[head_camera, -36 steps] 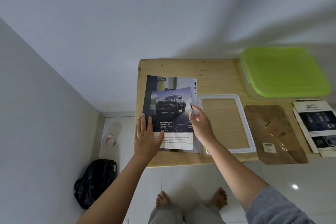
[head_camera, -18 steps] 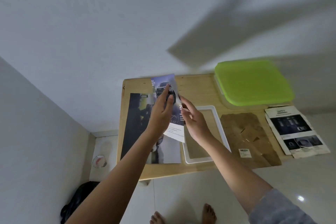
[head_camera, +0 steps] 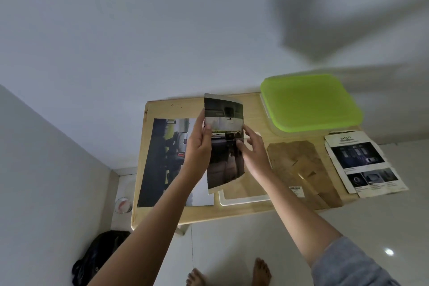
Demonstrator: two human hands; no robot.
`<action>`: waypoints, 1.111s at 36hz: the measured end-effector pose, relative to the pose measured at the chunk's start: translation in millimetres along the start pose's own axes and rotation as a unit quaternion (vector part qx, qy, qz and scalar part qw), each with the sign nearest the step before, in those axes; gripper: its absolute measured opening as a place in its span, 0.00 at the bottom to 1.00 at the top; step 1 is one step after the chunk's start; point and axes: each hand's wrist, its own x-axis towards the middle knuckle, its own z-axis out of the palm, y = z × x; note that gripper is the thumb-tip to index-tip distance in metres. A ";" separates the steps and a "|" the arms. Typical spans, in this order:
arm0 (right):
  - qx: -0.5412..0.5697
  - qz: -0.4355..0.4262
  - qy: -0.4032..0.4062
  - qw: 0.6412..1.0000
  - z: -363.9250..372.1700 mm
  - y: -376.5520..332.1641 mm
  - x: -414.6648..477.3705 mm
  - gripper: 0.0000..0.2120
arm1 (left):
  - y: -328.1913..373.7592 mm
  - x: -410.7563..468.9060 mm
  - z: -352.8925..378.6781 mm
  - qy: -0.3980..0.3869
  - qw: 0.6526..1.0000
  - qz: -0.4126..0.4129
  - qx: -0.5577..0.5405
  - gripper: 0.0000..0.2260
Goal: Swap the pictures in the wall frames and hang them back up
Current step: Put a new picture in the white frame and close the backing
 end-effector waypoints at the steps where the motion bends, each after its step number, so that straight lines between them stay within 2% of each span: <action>1: 0.018 0.032 -0.002 0.999 -5.3 3.8 0.0 0.22 | 0.3 -0.7 0.9 0.008 1.000 -0.006 -0.002 0.20; 4: 0.109 0.105 -0.033 0.988 -20.6 16.7 -1.7 0.23 | -6.9 -1.4 3.5 0.024 0.999 -0.023 0.000 0.20; 6: 0.124 0.128 -0.035 0.983 -29.4 26.7 -3.9 0.21 | -15.9 -1.6 3.9 0.031 0.999 -0.027 0.018 0.21; 12: -0.005 0.106 0.022 0.994 -51.0 46.0 -10.3 0.21 | -53.5 -2.4 9.4 0.000 0.994 -0.090 0.069 0.22; 19: -0.158 0.085 -0.019 0.984 -66.8 71.7 -12.6 0.26 | -98.8 -0.5 26.8 -0.025 0.973 -0.140 0.180 0.23; 24: -0.263 0.065 -0.024 0.962 -71.6 87.5 -5.8 0.26 | -114.7 2.3 44.4 -0.039 0.953 -0.155 0.258 0.24; 29: -0.400 0.009 -0.004 0.916 -73.8 92.4 3.1 0.23 | -120.6 5.9 55.0 -0.057 0.947 -0.136 0.286 0.21; 36: -0.456 -0.003 -0.056 0.888 -69.5 98.5 -1.1 0.27 | -130.4 4.7 55.0 -0.045 0.941 -0.135 0.307 0.27; 40: -0.452 -0.002 -0.054 0.890 -64.0 97.0 -0.8 0.25 | -129.6 3.7 55.8 -0.037 0.939 -0.134 0.315 0.26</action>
